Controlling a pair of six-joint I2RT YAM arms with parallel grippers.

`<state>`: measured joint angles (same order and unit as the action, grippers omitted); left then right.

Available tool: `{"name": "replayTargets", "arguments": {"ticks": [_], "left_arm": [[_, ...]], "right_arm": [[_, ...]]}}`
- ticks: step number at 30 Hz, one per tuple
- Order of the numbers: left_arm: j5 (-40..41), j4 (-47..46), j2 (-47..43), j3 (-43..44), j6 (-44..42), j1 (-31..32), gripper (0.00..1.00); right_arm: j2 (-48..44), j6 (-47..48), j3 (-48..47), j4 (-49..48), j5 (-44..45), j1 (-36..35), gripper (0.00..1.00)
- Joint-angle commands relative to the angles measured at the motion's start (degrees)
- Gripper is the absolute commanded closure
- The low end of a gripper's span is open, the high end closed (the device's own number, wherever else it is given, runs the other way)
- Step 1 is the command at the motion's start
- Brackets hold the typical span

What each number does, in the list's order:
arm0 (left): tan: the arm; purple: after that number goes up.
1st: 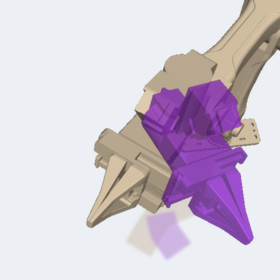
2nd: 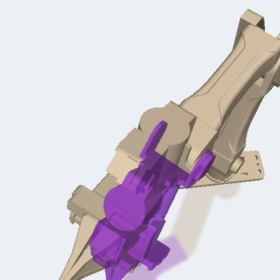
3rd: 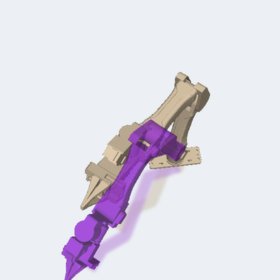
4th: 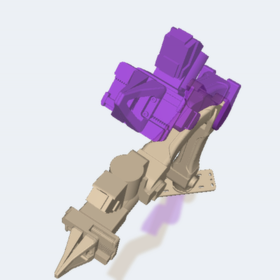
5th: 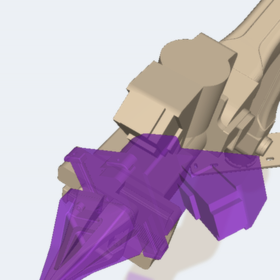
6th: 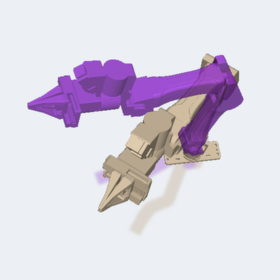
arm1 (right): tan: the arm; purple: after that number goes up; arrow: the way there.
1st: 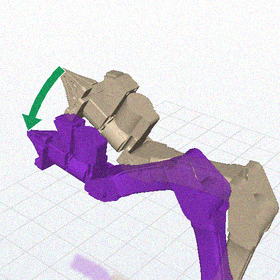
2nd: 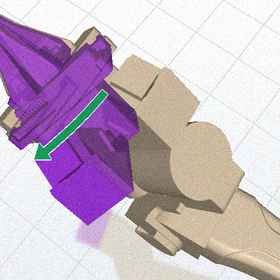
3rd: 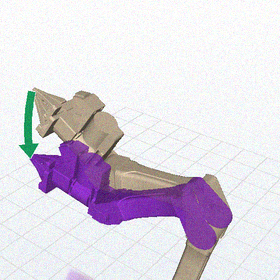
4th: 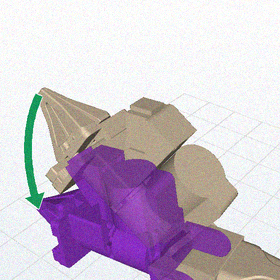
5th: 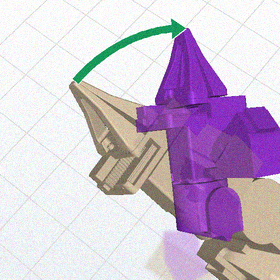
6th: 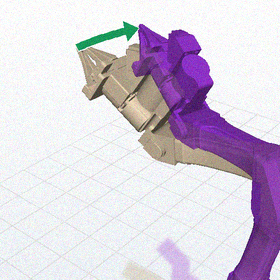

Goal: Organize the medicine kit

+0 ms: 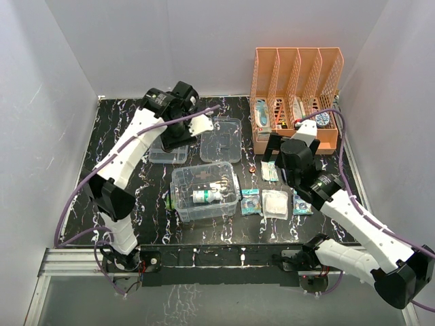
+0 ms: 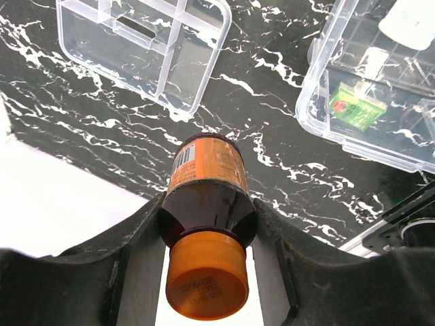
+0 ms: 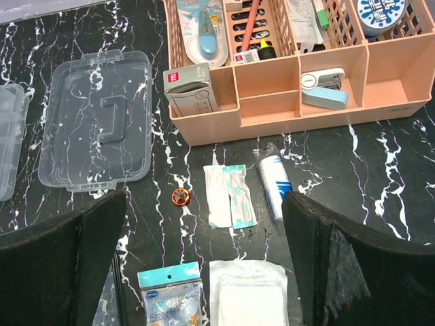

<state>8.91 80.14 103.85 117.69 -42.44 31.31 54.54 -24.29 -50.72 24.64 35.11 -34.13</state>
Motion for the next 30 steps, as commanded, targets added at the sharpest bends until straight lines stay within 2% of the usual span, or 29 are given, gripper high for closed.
{"name": "replayTargets", "arguments": {"ticks": [1, 5, 11, 30], "left_arm": [[8.1, 2.5, -0.7, -0.6, -0.3, 4.4, 1.00], [6.8, 2.5, -0.5, -2.5, 0.5, 9.0, 1.00], [6.6, 2.5, -1.3, -10.4, 1.5, 15.1, 1.00], [-0.1, 2.6, -0.1, -20.6, 2.6, 20.7, 1.00]], "right_arm": [[-1.8, 0.3, 1.0, -1.7, 2.1, -0.4, 0.02], [-2.0, -0.1, 1.6, -1.7, 2.2, -0.4, 0.02], [-2.6, -0.1, 1.9, -1.2, 2.8, -0.4, 0.02], [-5.1, -1.3, 5.7, -0.5, 4.5, -0.4, 0.02]]}}
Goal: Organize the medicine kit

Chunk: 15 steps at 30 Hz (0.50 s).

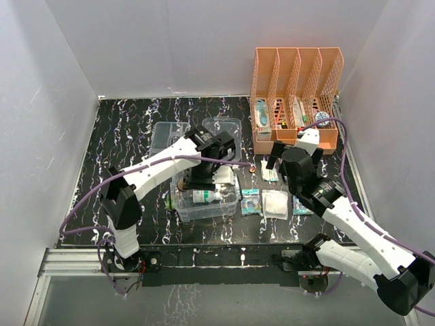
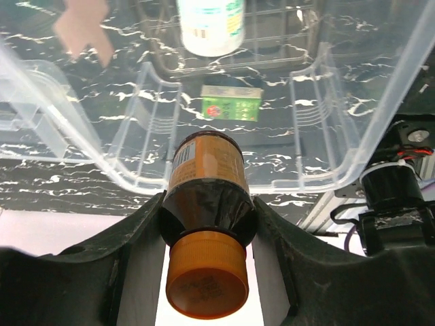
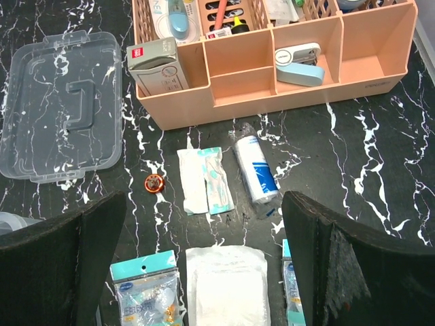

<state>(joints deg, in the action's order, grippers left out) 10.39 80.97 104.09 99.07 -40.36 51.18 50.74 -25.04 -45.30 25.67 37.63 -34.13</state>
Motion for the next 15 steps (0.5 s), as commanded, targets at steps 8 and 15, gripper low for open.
{"name": "replayTargets", "arguments": {"ticks": [8, 15], "left_arm": [[-0.7, 1.7, 4.5, -5.2, -0.7, 0.9, 1.00], [1.0, 1.7, 9.7, -2.7, -2.3, 1.0, 1.00]], "right_arm": [[-2.6, -0.9, 1.8, -1.7, 2.4, -0.4, 0.02], [-3.7, -0.2, 2.5, -1.5, 3.4, -0.3, 0.02]]}}
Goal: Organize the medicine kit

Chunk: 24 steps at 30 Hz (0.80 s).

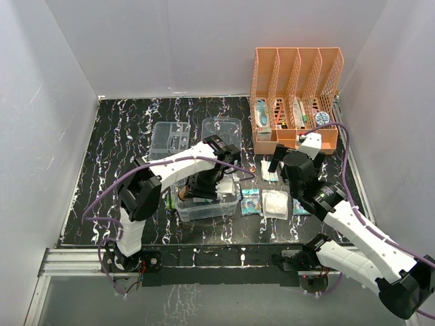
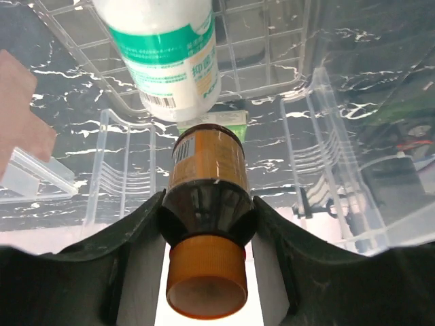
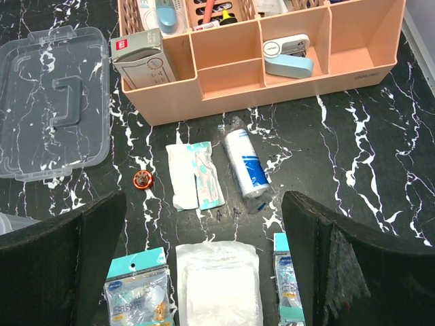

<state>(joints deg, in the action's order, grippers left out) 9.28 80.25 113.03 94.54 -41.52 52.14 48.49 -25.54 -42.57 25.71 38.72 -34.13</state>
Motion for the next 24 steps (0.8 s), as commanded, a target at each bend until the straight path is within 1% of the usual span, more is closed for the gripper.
{"name": "replayTargets", "arguments": {"ticks": [1, 6, 12, 13, 15, 16, 17, 18, 19, 21, 24], "left_arm": [[2.3, 2.4, 1.4, 2.2, -1.3, 0.0, 1.00], [3.3, 2.4, 3.1, 2.5, -2.2, 0.0, 1.00], [3.0, 2.4, 2.8, 2.6, -2.8, 0.0, 1.00], [2.9, 2.4, 2.7, 3.0, -2.6, 0.0, 0.99], [2.2, 2.4, 2.5, 4.2, -2.2, 0.0, 0.88], [1.9, 2.4, 2.2, 4.8, -2.2, 0.0, 0.78], [1.8, 2.4, 2.0, 5.2, -2.2, 0.0, 0.64], [1.6, 2.4, 1.7, 5.7, -2.1, 0.0, 0.53], [1.4, 2.4, 1.1, 6.5, -1.9, 0.1, 0.36], [1.3, 2.4, 0.5, 7.4, -1.6, 0.0, 0.26], [1.2, 2.4, -0.1, 8.5, -1.2, 0.0, 0.17]], "right_arm": [[-1.5, 0.5, -0.2, -1.5, 2.4, -0.3, 0.02], [-1.8, 0.8, 0.6, -2.4, 2.6, -0.3, 0.02], [-0.5, 0.7, 1.0, -3.8, 1.9, -0.3, 0.02], [-0.2, 0.7, 0.9, -4.0, 1.7, -0.3, 0.02], [0.2, 0.7, 0.9, -4.4, 1.5, -0.3, 0.02], [0.4, 0.7, 0.8, -4.4, 1.4, -0.3, 0.01], [0.6, 0.7, 0.7, -4.5, 1.3, -0.3, 0.02], [0.7, 0.7, 0.5, -4.6, 1.2, -0.3, 0.02], [0.9, 0.7, 0.3, -4.5, 1.0, -0.3, 0.02], [1.0, 0.8, 0.1, -4.5, 0.9, -0.3, 0.02], [1.1, 0.8, -0.1, -4.4, 0.9, -0.3, 0.02]]}}
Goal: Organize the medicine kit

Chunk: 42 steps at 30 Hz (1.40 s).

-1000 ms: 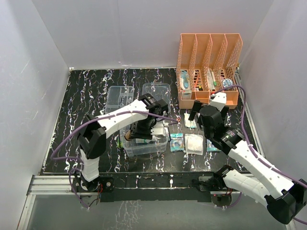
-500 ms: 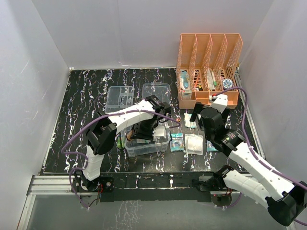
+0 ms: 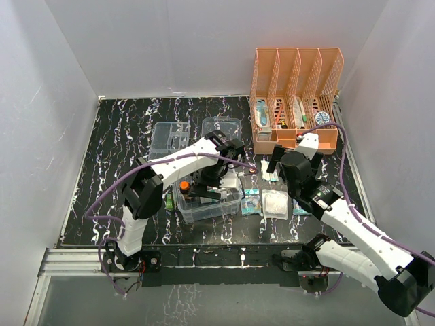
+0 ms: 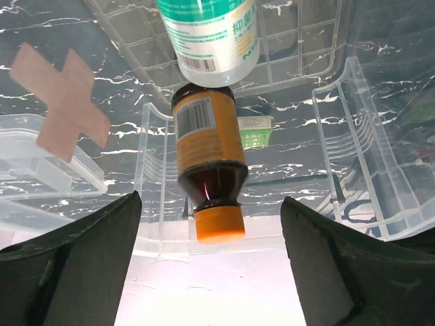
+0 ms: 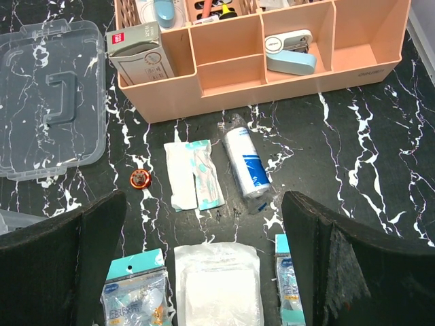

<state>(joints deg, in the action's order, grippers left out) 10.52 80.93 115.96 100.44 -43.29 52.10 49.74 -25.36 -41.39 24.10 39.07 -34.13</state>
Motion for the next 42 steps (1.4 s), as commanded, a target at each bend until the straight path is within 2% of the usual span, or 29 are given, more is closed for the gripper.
{"name": "replayTargets", "arguments": {"ticks": [1, 9, 14, 18, 26, 30, 34, 42], "left_arm": [[-0.1, 1.7, -3.2, 2.6, 0.6, 0.0, 0.15], [-0.3, 1.6, -3.9, 5.7, 2.3, 0.1, 0.14], [-0.3, 1.6, -3.8, 3.9, 3.3, 0.0, 0.19], [-0.6, 0.4, -3.3, 8.0, 4.7, -0.1, 0.21], [4.1, -14.9, -9.6, 14.1, 13.5, -2.0, 0.14], [0.9, -18.8, -13.9, 15.6, 19.9, -9.2, 0.10], [-6.5, -20.1, -17.1, 17.4, 26.8, -20.8, 0.09], [-14.2, -27.2, -27.9, 6.7, 32.8, -36.5, 0.02]], "right_arm": [[-0.2, 0.6, -1.4, -2.7, 0.5, -0.3, 0.02], [-1.3, 0.4, -1.8, -1.7, 0.4, -0.3, 0.02], [-2.1, 0.2, -2.0, -0.6, 0.5, -0.3, 0.02], [-3.4, 0.1, -2.0, 0.4, 0.7, -0.3, 0.02], [-0.9, 3.7, -5.6, 1.5, 1.2, -0.3, 0.02], [5.1, 4.2, -10.6, 3.7, -1.6, 1.1, 0.02], [12.3, 4.2, -14.9, 6.3, -11.0, 7.9, 0.02], [20.8, 8.4, -19.6, 12.5, -17.8, 17.0, 0.03]]}}
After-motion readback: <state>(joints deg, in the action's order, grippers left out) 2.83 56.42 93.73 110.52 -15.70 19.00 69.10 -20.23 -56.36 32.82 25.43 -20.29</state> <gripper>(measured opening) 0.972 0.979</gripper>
